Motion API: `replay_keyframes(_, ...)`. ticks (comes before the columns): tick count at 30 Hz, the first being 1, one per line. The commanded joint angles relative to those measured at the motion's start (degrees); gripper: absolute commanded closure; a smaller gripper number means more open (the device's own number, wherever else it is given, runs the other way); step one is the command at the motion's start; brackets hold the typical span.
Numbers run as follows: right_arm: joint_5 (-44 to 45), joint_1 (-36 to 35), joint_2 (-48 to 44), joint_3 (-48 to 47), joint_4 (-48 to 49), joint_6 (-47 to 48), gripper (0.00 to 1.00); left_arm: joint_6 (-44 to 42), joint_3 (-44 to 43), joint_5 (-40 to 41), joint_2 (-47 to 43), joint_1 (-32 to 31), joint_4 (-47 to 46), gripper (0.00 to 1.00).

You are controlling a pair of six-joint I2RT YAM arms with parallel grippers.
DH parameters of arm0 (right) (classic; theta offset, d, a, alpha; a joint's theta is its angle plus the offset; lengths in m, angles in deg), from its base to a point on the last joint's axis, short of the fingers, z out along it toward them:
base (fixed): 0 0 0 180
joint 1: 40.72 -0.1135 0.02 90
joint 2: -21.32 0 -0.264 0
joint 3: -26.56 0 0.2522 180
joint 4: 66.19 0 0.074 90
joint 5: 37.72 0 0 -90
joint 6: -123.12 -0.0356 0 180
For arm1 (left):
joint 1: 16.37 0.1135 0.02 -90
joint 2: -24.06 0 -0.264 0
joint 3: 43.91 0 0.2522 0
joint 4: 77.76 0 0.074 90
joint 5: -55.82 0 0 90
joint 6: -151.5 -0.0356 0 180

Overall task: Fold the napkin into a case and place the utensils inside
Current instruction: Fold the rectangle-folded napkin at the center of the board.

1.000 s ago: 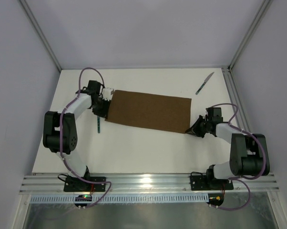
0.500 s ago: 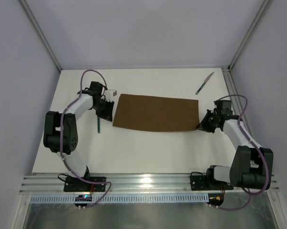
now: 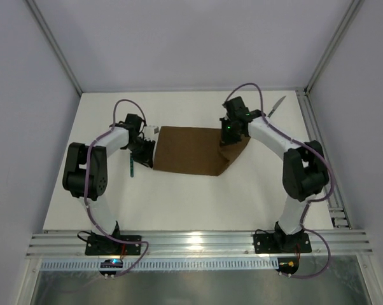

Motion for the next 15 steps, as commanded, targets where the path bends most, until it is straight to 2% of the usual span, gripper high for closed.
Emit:
replay_keyframes(1, -0.2, -9.1, 8.3, -10.2, -1.6, -1.0, 0.96, 0.3, 0.0, -0.8, -0.4, -0.1, -0.8, 0.75)
replay_keyframes(5, -3.4, -17.2, 18.7, -26.7, -1.9, -1.0, 0.96, 0.1, 0.5, -1.3, 0.1, -0.1, -0.9, 0.76)
replay_keyframes(8, -5.2, -21.6, 24.7, -33.9, -0.3, -1.7, 0.96, 0.1, 0.7, -1.8, 0.9, 0.0, -1.0, 0.78)
replay_keyframes(11, -6.7, -24.5, 28.1, -36.9, 3.1, -2.4, 0.96, 0.2, 0.6, -2.6, 1.6, -0.1, -1.0, 0.79)
replay_keyframes(15, -8.7, -25.3, 29.6, -36.0, 6.8, -4.0, 0.96, 0.3, 0.5, -2.5, 1.9, -0.1, -1.2, 0.81)
